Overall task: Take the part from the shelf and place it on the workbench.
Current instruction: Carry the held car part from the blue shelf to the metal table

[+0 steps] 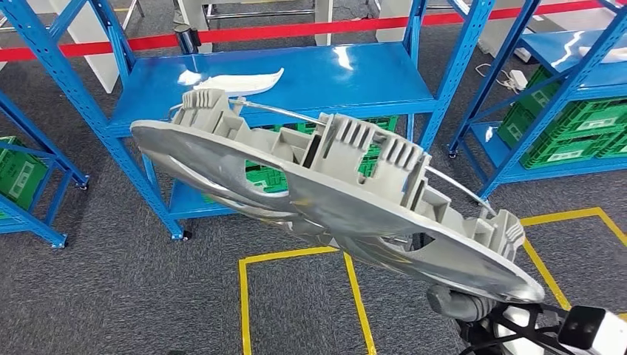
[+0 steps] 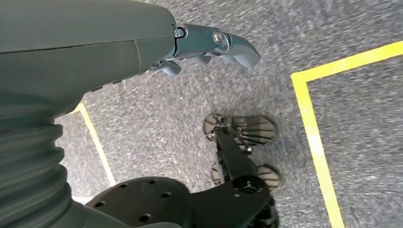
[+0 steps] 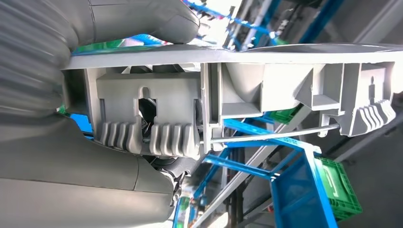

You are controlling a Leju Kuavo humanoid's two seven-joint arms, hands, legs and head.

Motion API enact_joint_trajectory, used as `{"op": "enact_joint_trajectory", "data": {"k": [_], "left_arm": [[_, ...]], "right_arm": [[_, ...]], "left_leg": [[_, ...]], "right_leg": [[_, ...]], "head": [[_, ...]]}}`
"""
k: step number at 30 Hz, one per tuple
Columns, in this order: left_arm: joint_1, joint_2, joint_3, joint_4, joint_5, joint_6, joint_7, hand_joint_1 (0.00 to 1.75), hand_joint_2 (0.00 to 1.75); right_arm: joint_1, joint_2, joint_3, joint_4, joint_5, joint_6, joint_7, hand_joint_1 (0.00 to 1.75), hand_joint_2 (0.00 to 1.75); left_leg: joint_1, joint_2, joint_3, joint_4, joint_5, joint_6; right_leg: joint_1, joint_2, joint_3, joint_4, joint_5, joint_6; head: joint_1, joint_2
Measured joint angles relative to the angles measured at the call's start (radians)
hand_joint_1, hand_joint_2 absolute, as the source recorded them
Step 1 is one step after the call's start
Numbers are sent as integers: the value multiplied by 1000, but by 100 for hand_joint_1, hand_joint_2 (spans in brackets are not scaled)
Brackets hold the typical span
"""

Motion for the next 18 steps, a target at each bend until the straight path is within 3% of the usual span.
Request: {"op": "enact_joint_trajectory", "data": {"k": [2, 3, 4, 5, 7, 9, 10, 12, 14, 16, 18], "left_arm": [[1, 0, 2, 0, 2, 0, -2, 0, 175], [2, 0, 2, 0, 3, 0, -3, 0, 175], [2, 0, 2, 0, 4, 0, -3, 0, 175], [1, -1, 2, 0, 6, 0, -3, 0, 175], [-1, -4, 3, 0, 7, 0, -2, 0, 175], [-2, -6, 3, 0, 5, 0, 3, 0, 175], [-2, -7, 3, 0, 4, 0, 6, 0, 175], [-3, -9, 3, -1, 2, 0, 10, 0, 175], [-4, -11, 3, -2, 1, 0, 19, 0, 175], [-4, -12, 3, -2, 1, 5, 35, 0, 175], [-1, -13, 3, -1, 0, 14, 49, 0, 175]], "right_arm": [[-1, 0, -1, -4, 15, -12, 0, 175, 175], [-1, 0, -1, -6, 21, -20, 0, 175, 175], [-1, -1, -1, -8, 28, -29, 0, 175, 175], [-1, -1, -1, -11, 35, -38, 0, 175, 175], [-2, -4, -1, -22, 47, -58, 0, 175, 175], [-4, -8, -1, -36, 57, -81, 0, 175, 175], [-4, -12, -1, -44, 61, -92, -1, 175, 175], [-2, -21, -1, -57, 65, -106, -1, 175, 175], [-3, -29, -1, -69, 66, -110, -1, 175, 175], [-5, -34, -1, -78, 65, -112, -1, 175, 175], [-5, -36, -1, -81, 65, -118, -1, 175, 175]], "left_leg": [[-2, 22, -5, 2, 0, 4], [-2, 33, -7, 3, 0, 5], [-3, 45, -8, 5, 0, 5], [-3, 55, -9, 6, 0, 4], [-4, 73, -9, 11, -2, 1], [-8, 88, -9, 16, -6, -7], [-10, 96, -8, 17, -6, -12], [-11, 108, -7, 15, -6, -24], [-9, 83, -17, 41, -27, -35], [-6, 37, -62, 147, -90, -43], [-5, 18, -118, 273, -143, -46]], "right_leg": [[-1, -21, -66, 137, -64, 8], [-2, -23, -89, 185, -78, 10], [-3, -25, -95, 199, -73, 11], [-3, -29, -79, 170, -49, 11], [0, -62, -6, 32, 12, 4], [6, -95, 44, -68, 39, -10], [9, -99, 48, -83, 40, -17], [8, -79, 43, -86, 46, -30], [2, -62, 42, -91, 55, -42], [-2, -43, 39, -93, 60, -49], [-1, -20, 37, -93, 61, -51]], "head": [[4, 0], [4, 0], [4, 0], [5, 0], [7, 0], [8, 0], [8, 0], [8, 0], [6, 0], [0, 0], [-4, 0]]}}
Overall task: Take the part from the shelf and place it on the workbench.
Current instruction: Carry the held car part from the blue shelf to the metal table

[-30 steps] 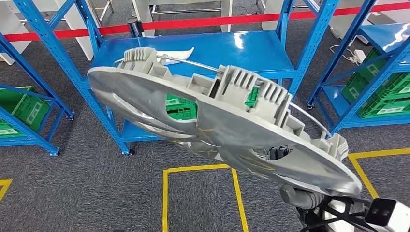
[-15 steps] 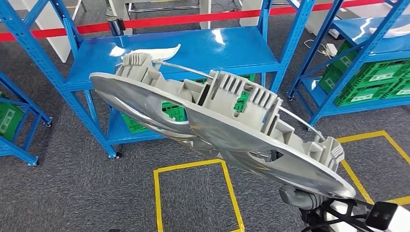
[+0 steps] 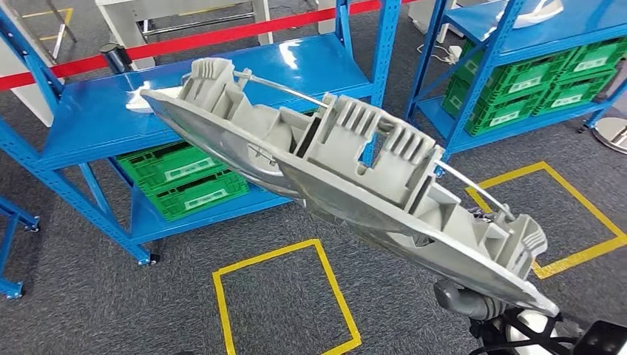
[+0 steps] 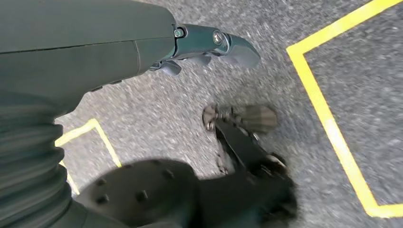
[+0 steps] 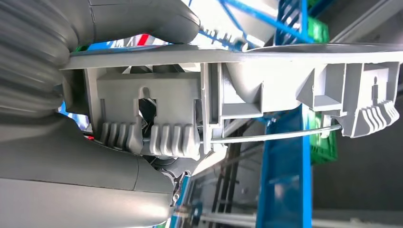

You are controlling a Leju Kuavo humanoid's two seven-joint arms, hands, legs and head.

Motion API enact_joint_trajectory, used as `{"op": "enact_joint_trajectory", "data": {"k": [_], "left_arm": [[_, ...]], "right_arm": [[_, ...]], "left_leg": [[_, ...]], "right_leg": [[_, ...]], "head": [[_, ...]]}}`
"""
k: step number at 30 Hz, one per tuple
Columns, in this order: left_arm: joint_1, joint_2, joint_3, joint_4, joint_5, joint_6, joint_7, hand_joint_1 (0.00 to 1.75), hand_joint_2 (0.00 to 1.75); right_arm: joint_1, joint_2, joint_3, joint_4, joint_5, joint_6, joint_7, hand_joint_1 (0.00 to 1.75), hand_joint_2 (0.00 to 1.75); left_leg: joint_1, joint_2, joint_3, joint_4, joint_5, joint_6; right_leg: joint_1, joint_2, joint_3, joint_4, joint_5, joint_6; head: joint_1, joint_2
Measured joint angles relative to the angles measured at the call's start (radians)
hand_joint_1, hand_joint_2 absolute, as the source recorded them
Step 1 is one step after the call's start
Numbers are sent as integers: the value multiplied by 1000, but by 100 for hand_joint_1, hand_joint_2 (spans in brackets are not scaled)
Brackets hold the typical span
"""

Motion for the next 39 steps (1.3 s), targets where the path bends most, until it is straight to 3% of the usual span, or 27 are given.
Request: {"op": "enact_joint_trajectory", "data": {"k": [1, 2, 3, 5, 7, 9, 10, 12, 14, 16, 17, 18, 19, 21, 23, 25, 27, 29, 30, 31, 32, 34, 36, 38, 39], "left_arm": [[1, 0, 0, 0, -1, 5, 6, 0, 175], [2, 1, 0, 1, -3, 9, 12, 0, 175], [2, 2, 0, 1, -6, 14, 19, 0, 175], [2, 4, 0, 2, -14, 24, 42, 0, 175], [2, 5, 0, 4, -21, 31, 72, 0, 175], [2, 4, 0, 5, -24, 36, 101, 0, 175], [3, 3, 0, 5, -25, 40, 113, 0, 175], [4, 2, 0, 5, -22, 50, 125, 0, 175], [8, 2, 0, 5, -18, 60, 128, 0, 175], [12, 1, 0, 5, -15, 66, 124, 0, 175], [14, 0, 0, 6, -14, 67, 120, 0, 175], [13, -2, 0, 5, -11, 68, 113, 0, 175], [12, -5, 2, 5, -7, 68, 106, 0, 175], [9, -10, 5, 3, 1, 63, 88, 0, 175], [5, -14, 11, 2, 6, 55, 70, 0, 175], [0, -17, 16, 0, 7, 47, 52, 0, 175], [-3, -18, 19, -2, 8, 40, 32, 0, 175], [-2, -17, 22, -2, 8, 36, 19, 0, 175], [0, -16, 23, -2, 8, 35, 17, 0, 175], [3, -13, 23, -1, 7, 33, 16, 0, 175], [4, -10, 24, -1, 5, 32, 17, 0, 175], [5, -2, 24, 0, 0, 33, 23, 0, 175], [6, 5, 24, 2, -1, 38, 32, 0, 175], [5, 12, 24, 3, -2, 39, 41, 0, 175], [5, 15, 24, 3, -4, 40, 44, 0, 175]], "right_arm": [[1, -2, 0, -2, 1, -4, 0, 175, 175], [4, -5, 0, -5, 1, -9, 1, 175, 175], [7, -8, 0, -10, 2, -13, 1, 175, 175], [17, -13, 0, -23, 4, -24, 1, 175, 175], [31, -17, 0, -38, 10, -36, 0, 175, 175], [52, -23, 0, -51, 16, -42, 0, 175, 175], [63, -29, 0, -58, 18, -43, 0, 175, 175], [75, -42, 0, -67, 20, -42, 1, 175, 175], [83, -52, 0, -72, 21, -43, 1, 175, 175], [92, -61, 0, -74, 22, -43, 1, 175, 175], [95, -64, 0, -74, 24, -41, 1, 175, 175], [97, -67, 0, -75, 26, -38, 1, 175, 175], [97, -69, 0, -75, 27, -35, 1, 175, 175], [91, -72, 0, -76, 22, -26, 1, 175, 175], [81, -75, -1, -76, 10, -16, 1, 175, 175], [71, -77, -1, -76, -1, -5, 0, 175, 175], [58, -78, -1, -75, -7, 2, 1, 175, 175], [48, -78, -1, -74, -7, 0, 1, 175, 175], [47, -78, -1, -74, -7, -3, 1, 175, 175], [47, -78, -1, -74, -5, -6, 0, 175, 175], [48, -78, -1, -74, -3, -10, 1, 175, 175], [50, -77, -1, -74, 0, -18, 1, 175, 175], [53, -75, -1, -74, 2, -28, 1, 175, 175], [60, -73, -1, -75, 5, -41, 0, 175, 175], [67, -73, -1, -75, 8, -47, 0, 175, 175]], "left_leg": [[0, -2, -11, 23, 0, 0], [1, -4, -3, 4, 22, 0], [2, -10, 23, -52, 58, 2], [7, -54, 86, -191, 117, 7], [9, -89, 112, -253, 129, 12], [6, -76, 113, -256, 129, 23], [6, -65, 115, -260, 131, 30], [9, -40, 117, -267, 135, 43], [7, -13, 117, -267, 133, 51], [5, 15, 117, -266, 131, 52], [5, 28, 117, -265, 130, 52], [5, 39, 118, -263, 128, 51], [5, 49, 119, -261, 126, 49], [0, 66, 121, -257, 120, 40], [-3, 80, 124, -256, 117, 29], [-2, 87, 127, -257, 114, 18], [1, 53, 112, -214, 82, 8], [3, 10, 59, -96, 17, 3], [3, 2, 29, -31, -10, 1], [3, -2, 8, 11, -20, 0], [4, -4, 3, 17, -9, -1], [7, -17, 47, -84, 62, 0], [11, -58, 102, -209, 111, 3], [11, -75, 118, -248, 113, 11], [9, -65, 119, -250, 115, 18]], "right_leg": [[0, 12, 0, 1, 0, 0], [0, 24, 0, 2, 0, 1], [-1, 37, 1, 3, 0, 3], [-1, 59, -2, 8, -1, 10], [-3, 79, -11, 11, 2, 24], [-7, 99, -19, 10, 6, 40], [-7, 91, -22, 14, 4, 46], [-5, 45, -50, 69, -29, 56], [-4, 4, -113, 196, -92, 64], [-6, -4, -160, 290, -119, 68], [-6, -7, -157, 284, -105, 68], [-7, -12, -133, 238, -77, 67], [-6, -27, -92, 166, -43, 65], [0, -59, -28, 48, -6, 54], [6, -63, -16, 16, -4, 41], [3, -45, -18, 11, 2, 30], [-3, -29, -16, 4, 8, 19], [-6, -12, -16, 2, 11, 13], [-5, -2, -16, 3, 11, 12], [-5, 9, -16, 3, 11, 11], [-5, 22, -16, 4, 11, 12], [-7, 46, -15, 7, 10, 15], [-7, 68, -19, 13, 9, 24], [-6, 87, -26, 15, 11, 38], [-8, 96, -29, 13, 14, 46]], "head": [[0, 0], [-1, 0], [-1, 0], [-1, 0], [-1, 0], [-1, 0], [0, 0], [5, 0], [11, 0], [12, 0], [13, 0], [14, 0], [14, 0], [15, 0], [15, 0], [15, 0], [11, 0], [5, 0], [3, 0], [3, 0], [2, 0], [1, 0], [0, 0], [0, 0], [1, 0]]}}
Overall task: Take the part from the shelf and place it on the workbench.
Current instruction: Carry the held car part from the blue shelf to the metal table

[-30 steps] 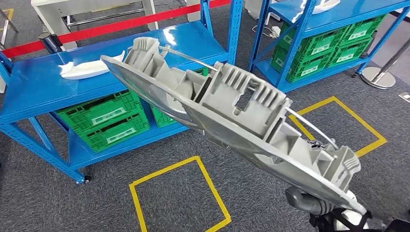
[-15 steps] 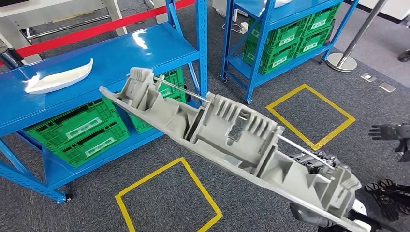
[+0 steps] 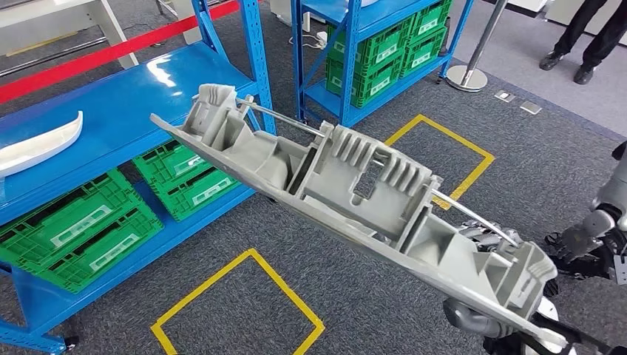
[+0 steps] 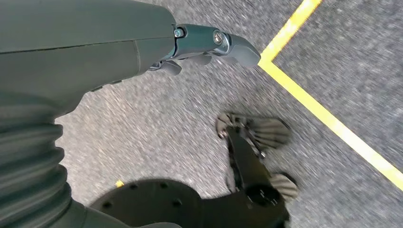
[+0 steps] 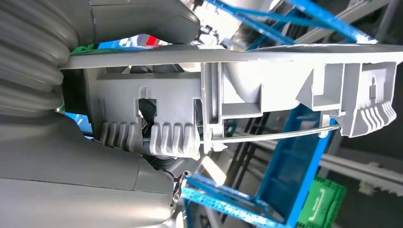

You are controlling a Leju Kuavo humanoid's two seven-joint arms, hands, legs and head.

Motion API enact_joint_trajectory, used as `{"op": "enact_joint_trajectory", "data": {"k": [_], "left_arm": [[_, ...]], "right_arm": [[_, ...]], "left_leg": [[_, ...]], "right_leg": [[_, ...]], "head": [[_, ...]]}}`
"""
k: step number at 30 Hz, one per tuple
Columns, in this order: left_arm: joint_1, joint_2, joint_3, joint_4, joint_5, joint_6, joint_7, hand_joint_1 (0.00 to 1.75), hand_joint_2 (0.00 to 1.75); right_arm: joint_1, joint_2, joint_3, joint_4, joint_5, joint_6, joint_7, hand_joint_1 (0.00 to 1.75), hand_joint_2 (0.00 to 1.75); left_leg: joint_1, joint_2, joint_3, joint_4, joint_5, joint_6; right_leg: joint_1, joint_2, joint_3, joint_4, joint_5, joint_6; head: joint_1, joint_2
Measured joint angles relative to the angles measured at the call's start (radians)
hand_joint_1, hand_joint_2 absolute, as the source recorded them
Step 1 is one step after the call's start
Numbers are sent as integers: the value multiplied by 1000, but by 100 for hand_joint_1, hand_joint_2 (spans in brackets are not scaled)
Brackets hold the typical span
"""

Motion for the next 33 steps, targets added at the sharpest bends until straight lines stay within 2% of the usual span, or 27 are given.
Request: {"op": "enact_joint_trajectory", "data": {"k": [1, 3, 5, 6, 7, 8, 9, 10, 12, 13, 14, 16, 17, 18, 20, 21, 22, 23, 24, 25, 26, 27, 29, 30, 31, 32, 33], "left_arm": [[-1, 2, 0, 0, -3, 0, 1, 0, 175], [-1, 5, 0, -1, -10, -3, 2, 0, 175], [1, 7, 0, 0, -14, -9, 1, 0, 175], [1, 8, 0, 0, -15, -14, 1, 0, 175], [2, 9, 0, 0, -17, -17, 1, 0, 175], [2, 8, 0, 0, -18, -20, 0, 0, 175], [0, 7, 0, 0, -19, -24, -1, 0, 175], [-1, 4, 0, -1, -21, -27, -3, 0, 175], [-5, -2, 0, -1, -27, -38, -12, 0, 175], [-6, -5, -1, -1, -30, -44, -17, 0, 175], [-8, -8, -1, -1, -31, -47, -20, 0, 175], [-12, -16, -1, -2, -31, -50, -21, 0, 175], [-14, -20, -1, -3, -32, -48, -20, 0, 175], [-16, -23, -1, -3, -31, -45, -19, 0, 175], [-17, -29, -2, -3, -30, -39, -14, 0, 175], [-15, -30, -2, -2, -29, -36, -10, 0, 175], [-12, -31, -2, -1, -29, -33, -5, 0, 175], [-9, -31, -2, -1, -28, -29, -1, 0, 175], [-7, -31, -2, 0, -27, -24, 3, 0, 175], [-6, -31, -1, 0, -25, -19, 6, 0, 175], [-5, -30, -1, 0, -21, -14, 7, 0, 175], [-5, -30, -1, 0, -17, -11, 8, 0, 175], [-6, -31, -1, 0, -10, -10, 10, 0, 175], [-6, -31, 0, 0, -9, -13, 12, 0, 175], [-7, -31, 0, 0, -9, -16, 14, 0, 175], [-7, -32, 0, 0, -9, -20, 17, 0, 175], [-7, -33, 0, 0, -10, -23, 18, 0, 175]], "right_arm": [[8, 0, 0, -1, 3, -5, 0, 175, 175], [21, -1, 0, -6, 7, -16, 1, 175, 175], [32, -6, -1, -14, 7, -25, 0, 175, 175], [39, -10, -3, -18, 6, -28, 0, 175, 175], [46, -13, -5, -22, 5, -30, 0, 175, 175], [52, -17, -7, -26, 4, -30, 0, 175, 175], [57, -20, -10, -30, 4, -31, 0, 175, 175], [59, -24, -12, -33, 4, -31, 1, 175, 175], [59, -30, -16, -40, 3, -31, 1, 175, 175], [57, -32, -17, -42, 3, -30, 0, 175, 175], [54, -33, -17, -43, 3, -29, 0, 175, 175], [49, -37, -17, -44, -2, -24, 0, 175, 175], [46, -38, -17, -44, -4, -19, 0, 175, 175], [42, -39, -17, -43, -6, -13, 0, 175, 175], [27, -40, -17, -41, -7, -3, 1, 175, 175], [21, -40, -17, -40, -7, 2, 1, 175, 175], [17, -40, -17, -38, -9, 6, 1, 175, 175], [14, -40, -17, -37, -11, 11, 1, 175, 175], [12, -40, -17, -35, -13, 16, 1, 175, 175], [10, -40, -17, -34, -16, 22, 1, 175, 175], [8, -40, -17, -33, -18, 28, 1, 175, 175], [6, -40, -18, -32, -20, 35, 1, 175, 175], [2, -39, -20, -32, -20, 45, 1, 175, 175], [1, -38, -22, -32, -17, 48, 1, 175, 175], [0, -37, -24, -32, -13, 49, 1, 175, 175], [-1, -37, -25, -32, -9, 49, 1, 175, 175], [-3, -36, -27, -32, -4, 48, 1, 175, 175]], "left_leg": [[0, 11, 1, -2, 2, 8], [0, 31, 5, -9, 8, 22], [-2, 55, 5, -11, 8, 31], [-4, 68, 5, -11, 7, 33], [-5, 81, 5, -11, 6, 35], [-7, 93, 5, -10, 4, 36], [-8, 105, 6, -10, 2, 36], [-9, 117, 8, -10, 0, 35], [-12, 137, 14, -9, -5, 29], [-14, 145, 17, -9, -8, 24], [-16, 153, 20, -10, -9, 19], [-17, 167, 24, -13, -12, 8], [-16, 158, 23, -8, -18, 3], [-15, 137, 16, 12, -33, -2], [-11, 84, -28, 112, -89, -9], [-10, 69, -61, 182, -121, -12], [-9, 64, -91, 240, -141, -13], [-9, 62, -107, 269, -141, -14], [-8, 60, -106, 258, -120, -15], [-6, 55, -86, 209, -83, -15], [-3, 40, -56, 137, -44, -14], [-1, 17, -29, 72, -19, -13], [1, -13, -1, 5, -3, -7], [-1, -13, 1, 2, -6, -1], [-2, -2, 2, 1, -4, 7], [-3, 8, 4, -2, -1, 15], [-2, 20, 6, -6, 2, 22]], "right_leg": [[-3, 3, -2, 0, 1, 6], [-2, -32, -20, 33, -19, 16], [1, -85, -75, 146, -79, 22], [0, -97, -109, 214, -108, 24], [0, -101, -135, 265, -124, 24], [0, -103, -143, 282, -122, 24], [1, -106, -130, 258, -101, 22], [3, -115, -97, 197, -70, 17], [11, -157, -22, 58, -21, 3], [15, -172, 0, 16, -11, -3], [19, -179, 7, 1, -10, -9], [17, -158, 5, -1, -6, -18], [14, -148, 5, -5, -3, -23], [10, -138, 5, -8, 1, -29], [6, -119, 6, -12, 4, -36], [6, -108, 5, -12, 4, -38], [7, -95, 5, -12, 4, -39], [6, -82, 5, -11, 4, -38], [6, -68, 5, -9, 4, -38], [5, -55, 6, -7, 4, -36], [4, -43, 5, -4, 3, -33], [4, -32, 3, 0, 2, -28], [4, -11, -3, 4, 3, -15], [3, -1, -7, 3, 5, -7], [1, 8, -9, 0, 8, 1], [0, 6, -12, 3, 8, 7], [0, -10, -19, 17, -1, 11]], "head": [[0, 0], [5, 0], [12, 0], [13, 0], [14, 0], [14, 0], [15, 0], [16, 0], [17, 0], [17, 0], [16, 0], [16, 0], [16, 0], [14, 0], [10, 0], [8, 0], [7, 0], [7, 0], [6, 0], [5, 0], [4, 0], [3, 0], [3, 0], [4, 0], [4, 0], [5, 0], [7, 0]]}}
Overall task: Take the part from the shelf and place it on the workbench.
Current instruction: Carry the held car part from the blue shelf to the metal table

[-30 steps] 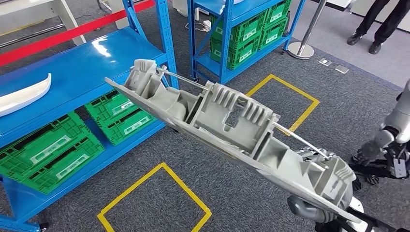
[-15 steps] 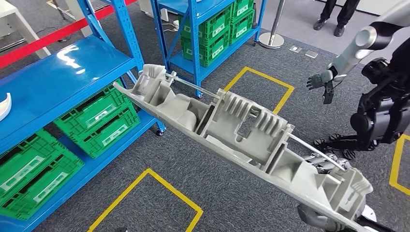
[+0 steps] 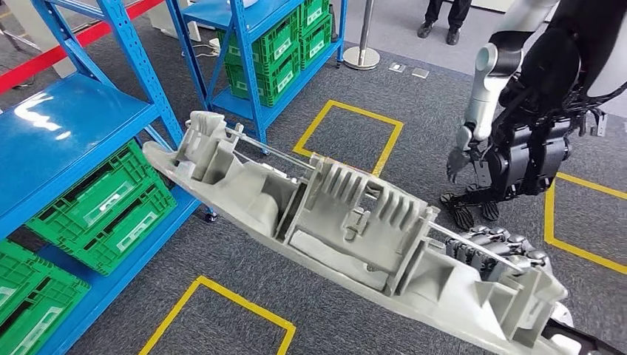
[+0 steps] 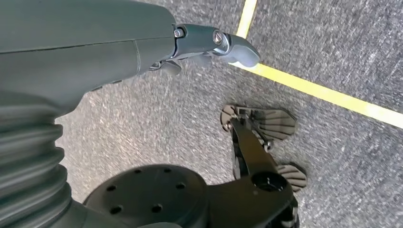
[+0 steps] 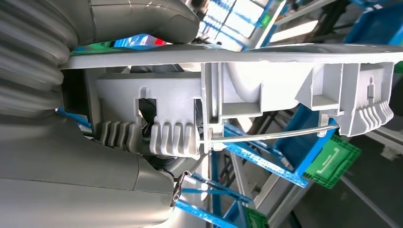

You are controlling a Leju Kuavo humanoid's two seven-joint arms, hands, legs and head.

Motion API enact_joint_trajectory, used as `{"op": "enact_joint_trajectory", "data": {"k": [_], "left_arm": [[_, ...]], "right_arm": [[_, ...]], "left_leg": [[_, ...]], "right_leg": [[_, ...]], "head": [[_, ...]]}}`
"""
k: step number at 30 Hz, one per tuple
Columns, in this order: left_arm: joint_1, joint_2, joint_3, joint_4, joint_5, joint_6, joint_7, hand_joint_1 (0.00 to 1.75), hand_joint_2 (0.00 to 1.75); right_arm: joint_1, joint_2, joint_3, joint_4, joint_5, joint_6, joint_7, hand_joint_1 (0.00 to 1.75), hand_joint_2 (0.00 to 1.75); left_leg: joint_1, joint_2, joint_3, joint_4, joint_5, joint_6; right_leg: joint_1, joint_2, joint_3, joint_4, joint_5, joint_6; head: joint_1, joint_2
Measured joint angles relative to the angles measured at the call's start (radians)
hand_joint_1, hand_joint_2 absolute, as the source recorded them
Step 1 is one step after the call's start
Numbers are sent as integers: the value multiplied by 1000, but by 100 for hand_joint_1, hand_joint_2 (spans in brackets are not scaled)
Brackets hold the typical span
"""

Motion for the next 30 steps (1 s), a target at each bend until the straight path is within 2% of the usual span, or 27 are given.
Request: {"op": "enact_joint_trajectory", "data": {"k": [1, 3, 4, 5, 6, 7, 9, 10, 11, 12, 13, 14, 15, 17, 18, 19, 20, 21, 22, 23, 25, 26, 27, 29, 30], "left_arm": [[0, -1, 0, 0, -1, -1, 2, 0, 175], [3, -1, 0, 0, -3, -1, 8, 0, 175], [4, -1, 0, 1, -4, -1, 13, 0, 175], [5, -1, 0, 1, -5, 0, 16, 0, 175], [5, -1, 0, 1, -6, 1, 19, 0, 175], [5, -1, 0, 1, -7, 1, 20, 0, 175], [3, -1, 0, 0, -8, 4, 21, 0, 175], [3, -2, 0, 0, -8, 6, 21, 0, 175], [2, -2, 0, 0, -8, 8, 21, 0, 175], [2, -2, 0, 0, -8, 10, 22, 0, 175], [0, -4, 0, 0, -8, 11, 22, 0, 175], [-2, -4, 0, -1, -8, 12, 22, 0, 175], [-3, -5, 0, -2, -8, 12, 22, 0, 175], [-4, -7, 0, -3, -8, 12, 23, 0, 175], [-3, -8, 0, -2, -8, 13, 23, 0, 175], [-2, -8, 0, -2, -8, 13, 24, 0, 175], [0, -8, 0, -1, -8, 13, 24, 0, 175], [2, -8, 0, -1, -8, 12, 25, 0, 175], [2, -8, 0, -1, -8, 11, 24, 0, 175], [2, -8, 0, -1, -10, 8, 23, 0, 175], [1, -9, 0, -1, -15, 1, 21, 0, 175], [0, -10, 0, 0, -18, -1, 23, 0, 175], [-2, -11, 0, 0, -20, -1, 27, 0, 175], [-6, -12, 0, -1, -21, 7, 41, 0, 175], [-7, -13, 0, -1, -22, 12, 49, 0, 175]], "right_arm": [[-3, 2, -1, 0, 5, -1, 0, 175, 175], [-7, 6, -2, 2, 15, -6, 0, 175, 175], [-6, 8, -2, 3, 20, -12, 0, 175, 175], [-3, 9, -2, 4, 25, -21, 0, 175, 175], [-1, 10, -2, 4, 29, -30, 0, 175, 175], [0, 10, -2, 4, 31, -38, 0, 175, 175], [0, 10, -1, 4, 31, -46, 0, 175, 175], [0, 10, -1, 4, 30, -47, 0, 175, 175], [0, 10, -1, 4, 29, -47, 0, 175, 175], [0, 9, -1, 4, 29, -48, -1, 175, 175], [0, 9, -1, 4, 30, -51, -1, 175, 175], [1, 9, -1, 4, 31, -53, 0, 175, 175], [0, 9, -1, 4, 32, -55, 0, 175, 175], [-2, 10, -1, 4, 33, -57, 0, 175, 175], [-2, 10, -1, 4, 33, -57, 0, 175, 175], [-3, 11, -1, 4, 33, -57, 0, 175, 175], [-2, 12, -1, 4, 33, -57, 0, 175, 175], [-2, 12, -1, 4, 34, -58, 0, 175, 175], [-2, 12, -1, 4, 36, -60, 0, 175, 175], [-2, 13, -1, 4, 39, -64, 0, 175, 175], [-3, 13, -1, 4, 43, -74, 0, 175, 175], [-3, 13, -1, 4, 43, -79, 0, 175, 175], [-3, 13, 0, 4, 43, -83, 0, 175, 175], [-3, 12, 0, 4, 45, -91, 0, 175, 175], [-4, 12, 1, 4, 49, -96, 0, 175, 175]], "left_leg": [[1, 12, 1, -3, 3, 6], [-2, 37, 0, -4, 3, 13], [-4, 51, 0, -4, 2, 15], [-6, 63, 0, -4, 0, 16], [-6, 76, 1, -3, -1, 16], [-7, 87, 3, -3, -3, 15], [-9, 107, 8, -2, -8, 10], [-11, 116, 10, -2, -11, 6], [-14, 123, 12, -1, -14, 0], [-15, 131, 14, -2, -16, -5], [-16, 140, 17, -4, -17, -10], [-14, 141, 18, -3, -20, -16], [-13, 128, 16, 7, -30, -21], [-10, 80, -18, 86, -78, -28], [-10, 59, -50, 154, -111, -30], [-9, 48, -84, 222, -137, -32], [-9, 44, -109, 269, -148, -33], [-8, 42, -119, 281, -138, -34], [-7, 40, -109, 250, -108, -33], [-5, 31, -85, 188, -68, -33], [1, -12, -33, 64, -15, -30], [2, -28, -18, 28, -6, -27], [1, -35, -14, 16, -8, -22], [-3, -16, -11, 11, -4, -7], [-3, -6, -9, 8, -1, 1]], "right_leg": [[1, -25, -18, 36, -21, 3], [4, -76, -78, 161, -86, 7], [3, -87, -109, 226, -111, 8], [3, -91, -127, 263, -120, 9], [3, -94, -125, 263, -109, 8], [3, -99, -102, 221, -83, 6], [9, -134, -24, 80, -25, -2], [13, -150, 5, 26, -10, -9], [17, -160, 19, -4, -5, -15], [21, -158, 21, -12, -7, -21], [20, -146, 19, -14, -4, -27], [18, -136, 18, -17, -2, -32], [14, -126, 19, -20, 0, -38], [8, -109, 22, -25, 3, -47], [8, -99, 22, -25, 3, -49], [8, -88, 22, -24, 3, -51], [8, -75, 22, -24, 3, -51], [8, -62, 22, -23, 3, -51], [7, -49, 22, -22, 3, -50], [6, -37, 23, -19, 2, -47], [6, -13, 20, -12, -1, -38], [6, -3, 17, -9, -1, -31], [5, 7, 13, -8, 0, -24], [1, 21, 9, -11, 5, -9], [0, 6, 4, -4, 1, -4]], "head": [[3, 0], [9, 0], [9, 0], [10, 0], [10, 0], [11, 0], [12, 0], [12, 0], [11, 0], [11, 0], [10, 0], [11, 0], [10, 0], [6, 0], [3, 0], [2, 0], [1, 0], [0, 0], [0, 0], [-1, 0], [-2, 0], [-2, 0], [-2, 0], [-1, 0], [1, 0]]}}
